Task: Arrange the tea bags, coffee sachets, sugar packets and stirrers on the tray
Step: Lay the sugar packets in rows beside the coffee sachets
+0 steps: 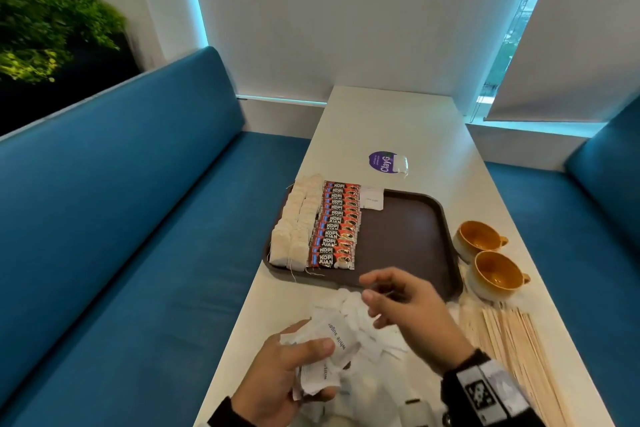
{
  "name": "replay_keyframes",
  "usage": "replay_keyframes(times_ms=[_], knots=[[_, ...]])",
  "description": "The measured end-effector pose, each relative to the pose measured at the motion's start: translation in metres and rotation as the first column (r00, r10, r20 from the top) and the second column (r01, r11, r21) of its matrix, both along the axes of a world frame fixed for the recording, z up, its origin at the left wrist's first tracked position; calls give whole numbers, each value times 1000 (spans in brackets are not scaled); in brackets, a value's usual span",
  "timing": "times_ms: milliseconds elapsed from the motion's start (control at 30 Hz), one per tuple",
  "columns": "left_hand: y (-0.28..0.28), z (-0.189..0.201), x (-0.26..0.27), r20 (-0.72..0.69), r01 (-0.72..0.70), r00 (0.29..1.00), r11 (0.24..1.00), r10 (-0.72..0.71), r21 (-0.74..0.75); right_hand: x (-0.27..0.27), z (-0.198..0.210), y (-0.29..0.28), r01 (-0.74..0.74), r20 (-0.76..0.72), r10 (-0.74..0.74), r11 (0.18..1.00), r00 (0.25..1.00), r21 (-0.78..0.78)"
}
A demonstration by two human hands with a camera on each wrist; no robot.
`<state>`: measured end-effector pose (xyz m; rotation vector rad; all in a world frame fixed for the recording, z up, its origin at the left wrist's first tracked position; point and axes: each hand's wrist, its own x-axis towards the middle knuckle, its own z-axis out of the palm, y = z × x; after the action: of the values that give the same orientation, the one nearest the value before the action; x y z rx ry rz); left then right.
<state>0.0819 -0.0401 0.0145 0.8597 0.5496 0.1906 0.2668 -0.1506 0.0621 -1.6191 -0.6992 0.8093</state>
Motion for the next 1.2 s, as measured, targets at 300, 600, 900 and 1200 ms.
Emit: replay_keyframes(times_ms=[300,600,900,1200], knots=[[-31,4,-13,-38,66,997,998,-66,14,-54,-25,-37,16,-98,-12,999,995,46],[-52,13,-17,-45,-72,996,997,71,-28,-63,-22,-59,80,-312,-55,994,949,70],[-55,22,-22,-67,-123,991,989,118,-78,-56,-16,-66,164,-376,-122,983,918,82],[-64,17,-21,-79,9,997,1000,-8,22,-58,-13,-67,235,-432,-168,966,886,105]])
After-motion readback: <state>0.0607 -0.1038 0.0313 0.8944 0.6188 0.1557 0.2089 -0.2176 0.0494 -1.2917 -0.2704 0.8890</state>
